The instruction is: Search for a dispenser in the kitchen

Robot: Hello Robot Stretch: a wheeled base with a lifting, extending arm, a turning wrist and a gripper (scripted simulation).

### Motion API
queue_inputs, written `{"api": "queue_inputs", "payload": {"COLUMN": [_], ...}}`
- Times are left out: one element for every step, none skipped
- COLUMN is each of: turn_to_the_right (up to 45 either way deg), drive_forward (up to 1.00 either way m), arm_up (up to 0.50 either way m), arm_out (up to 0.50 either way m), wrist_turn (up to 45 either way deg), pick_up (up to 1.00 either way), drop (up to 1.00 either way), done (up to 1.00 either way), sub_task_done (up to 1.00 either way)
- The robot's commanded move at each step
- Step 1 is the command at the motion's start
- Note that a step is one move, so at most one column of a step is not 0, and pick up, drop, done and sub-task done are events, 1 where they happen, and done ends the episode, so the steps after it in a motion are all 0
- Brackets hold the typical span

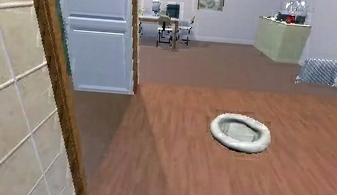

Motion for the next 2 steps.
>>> {"api": "queue_inputs", "payload": {"turn_to_the_right": [21.0,0.0], "drive_forward": [0.0,0.8], "arm_up": [0.0,0.0], "arm_out": [0.0,0.0], "wrist_turn": [0.0,0.0], "pick_up": [0.0,0.0], "drop": [0.0,0.0], "done": [0.0,0.0], "sub_task_done": [0.0,0.0]}}
